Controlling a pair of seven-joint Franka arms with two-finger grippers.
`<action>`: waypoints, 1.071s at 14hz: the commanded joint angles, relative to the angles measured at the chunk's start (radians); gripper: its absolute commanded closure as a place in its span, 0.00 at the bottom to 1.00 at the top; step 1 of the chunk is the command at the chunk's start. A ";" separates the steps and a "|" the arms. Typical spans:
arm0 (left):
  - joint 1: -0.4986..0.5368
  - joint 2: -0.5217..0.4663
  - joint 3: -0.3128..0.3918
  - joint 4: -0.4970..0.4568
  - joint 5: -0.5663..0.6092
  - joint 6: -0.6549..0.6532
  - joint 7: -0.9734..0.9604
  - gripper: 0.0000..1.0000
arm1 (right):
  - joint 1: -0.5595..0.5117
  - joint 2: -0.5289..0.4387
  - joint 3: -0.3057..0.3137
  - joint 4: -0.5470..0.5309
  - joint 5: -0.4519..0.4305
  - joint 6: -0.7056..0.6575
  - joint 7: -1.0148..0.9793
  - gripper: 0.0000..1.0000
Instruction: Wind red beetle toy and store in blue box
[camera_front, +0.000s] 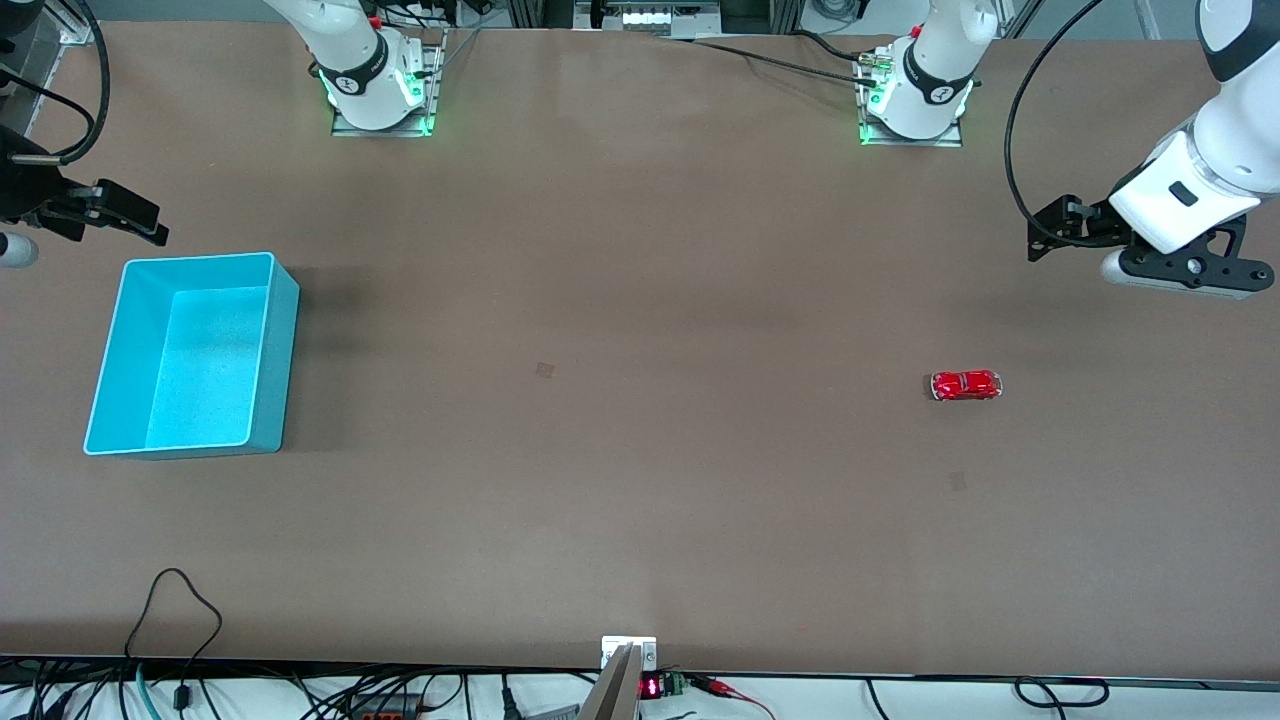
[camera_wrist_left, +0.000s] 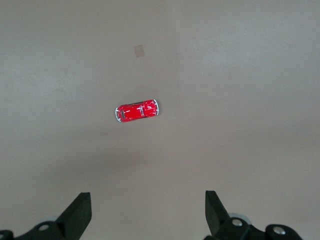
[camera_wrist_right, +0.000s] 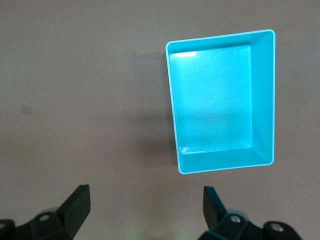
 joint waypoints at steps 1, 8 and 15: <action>0.003 0.009 0.001 0.025 -0.017 -0.020 0.023 0.00 | -0.004 0.005 0.003 0.015 0.003 -0.006 -0.008 0.00; 0.002 0.019 0.001 0.039 -0.019 -0.111 0.023 0.00 | -0.001 0.004 0.003 0.015 0.003 -0.006 -0.008 0.00; 0.043 0.222 0.001 0.037 -0.014 0.044 0.692 0.00 | -0.001 0.004 0.003 0.015 -0.001 -0.005 -0.008 0.00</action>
